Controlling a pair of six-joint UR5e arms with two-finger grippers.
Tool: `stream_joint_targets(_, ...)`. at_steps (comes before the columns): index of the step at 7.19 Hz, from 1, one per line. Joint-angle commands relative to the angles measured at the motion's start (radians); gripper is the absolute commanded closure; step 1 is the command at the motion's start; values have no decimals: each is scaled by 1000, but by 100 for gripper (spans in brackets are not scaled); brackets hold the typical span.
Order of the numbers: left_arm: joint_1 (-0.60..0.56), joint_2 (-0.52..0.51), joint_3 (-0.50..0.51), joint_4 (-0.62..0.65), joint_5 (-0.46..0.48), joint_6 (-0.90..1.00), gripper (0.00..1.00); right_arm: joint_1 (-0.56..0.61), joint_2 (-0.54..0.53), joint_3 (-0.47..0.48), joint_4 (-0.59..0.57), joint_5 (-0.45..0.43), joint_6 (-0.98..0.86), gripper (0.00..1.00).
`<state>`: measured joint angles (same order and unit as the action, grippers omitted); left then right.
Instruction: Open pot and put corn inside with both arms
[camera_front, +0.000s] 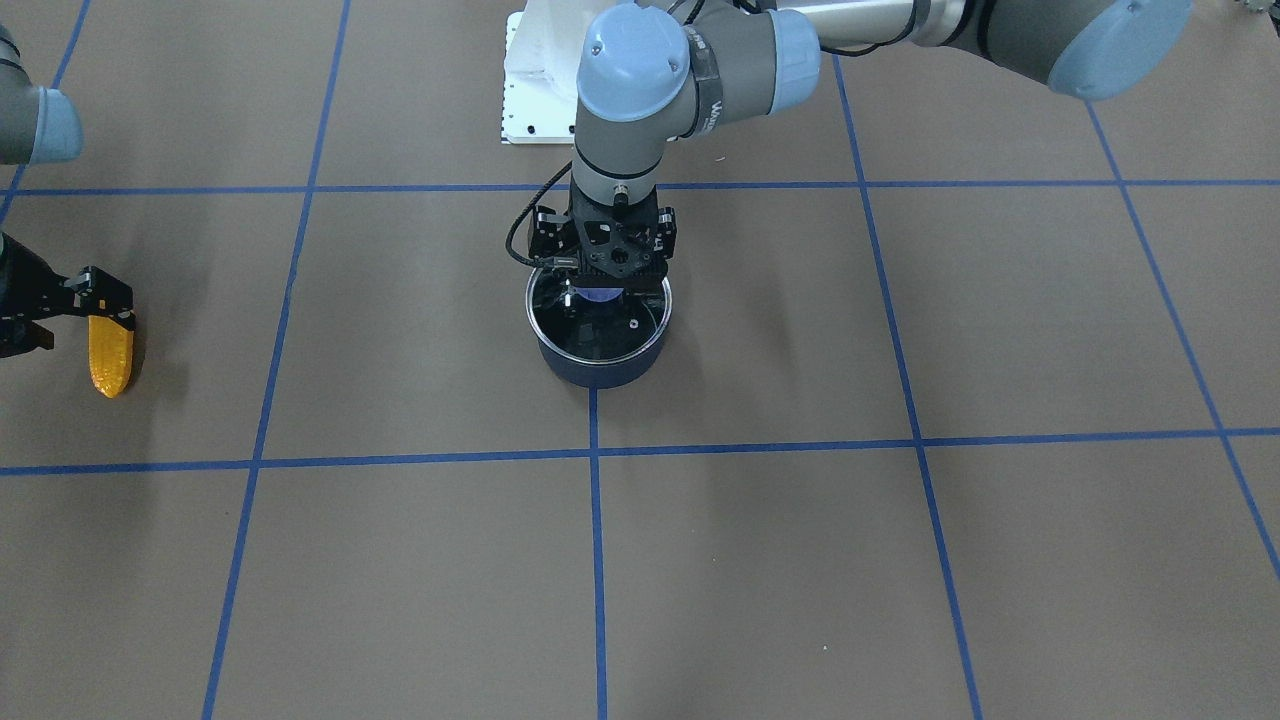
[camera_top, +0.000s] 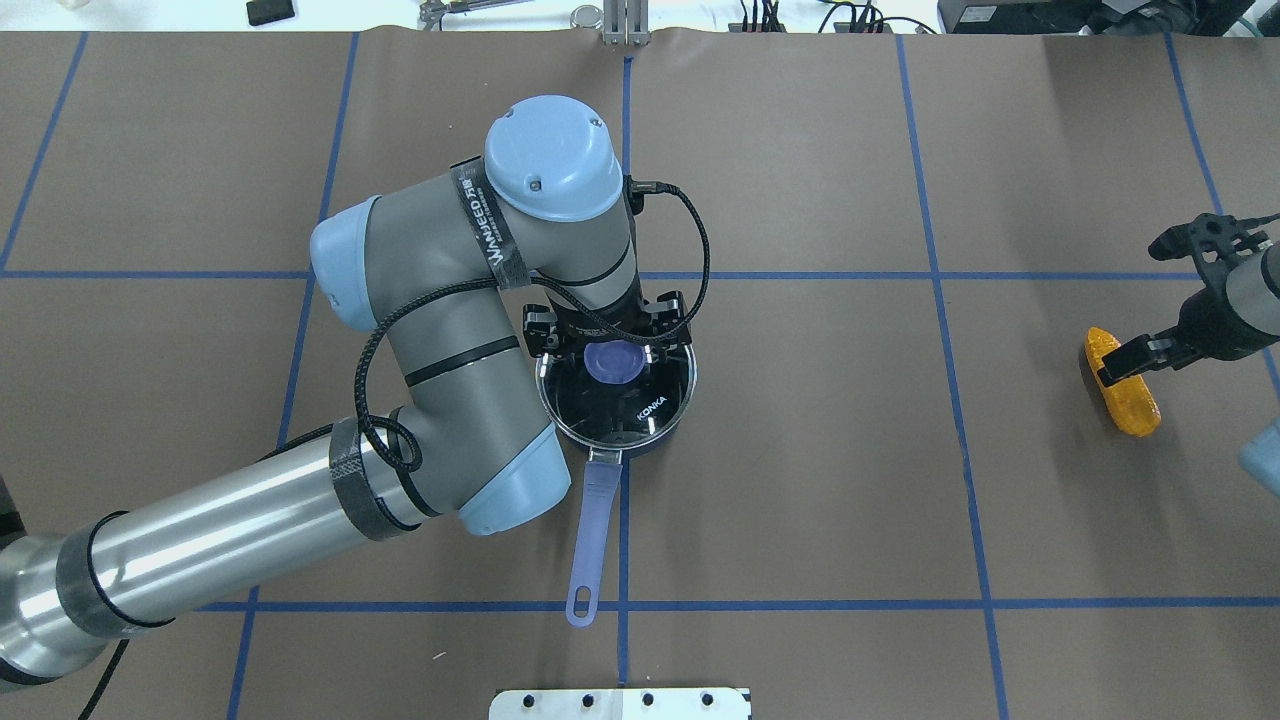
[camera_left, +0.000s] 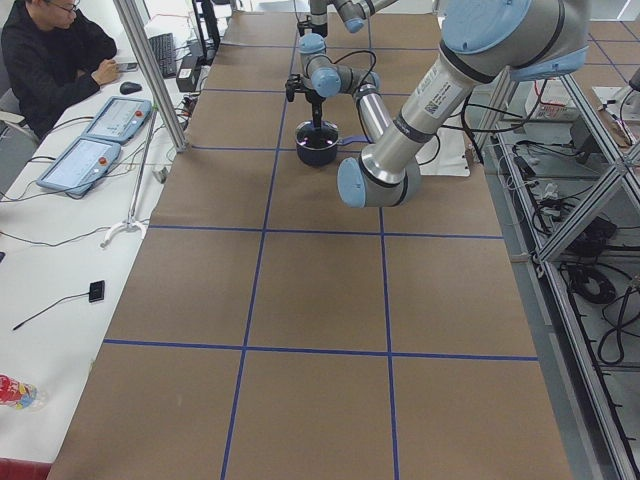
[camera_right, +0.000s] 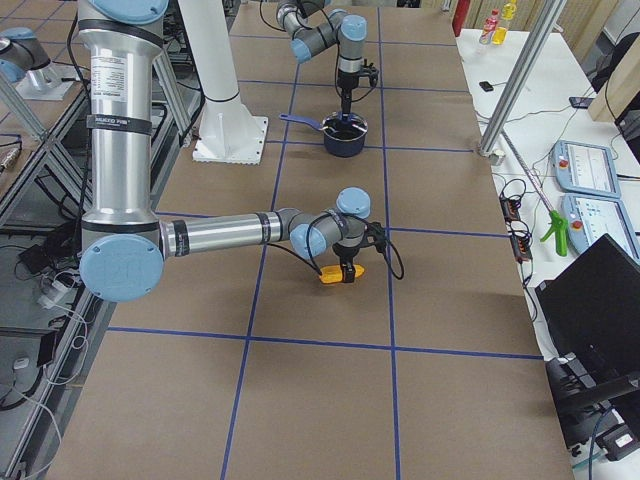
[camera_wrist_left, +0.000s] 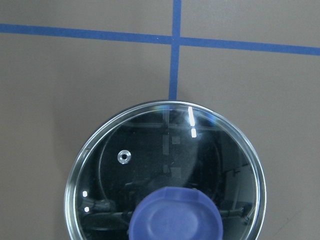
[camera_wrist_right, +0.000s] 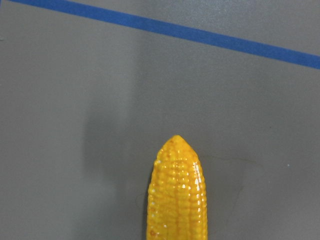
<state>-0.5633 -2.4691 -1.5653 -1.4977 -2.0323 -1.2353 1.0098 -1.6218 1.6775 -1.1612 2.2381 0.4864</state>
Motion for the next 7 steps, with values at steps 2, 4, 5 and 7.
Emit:
stream_joint_targets(2,0,4,7,-9,0,3,2,-10,0,-7,0,-5,-2,0)
stream_joint_targets(4,0,4,7,-9,0,3,3,-22,2,-13,0,-6,-5,0)
stream_joint_targets(5,0,4,7,-9,0,5,5,-27,7,-21,0,-8,-5,0)
stream_joint_targets(7,0,4,7,-9,0,5,5,-51,28,-44,0,-38,-5,20)
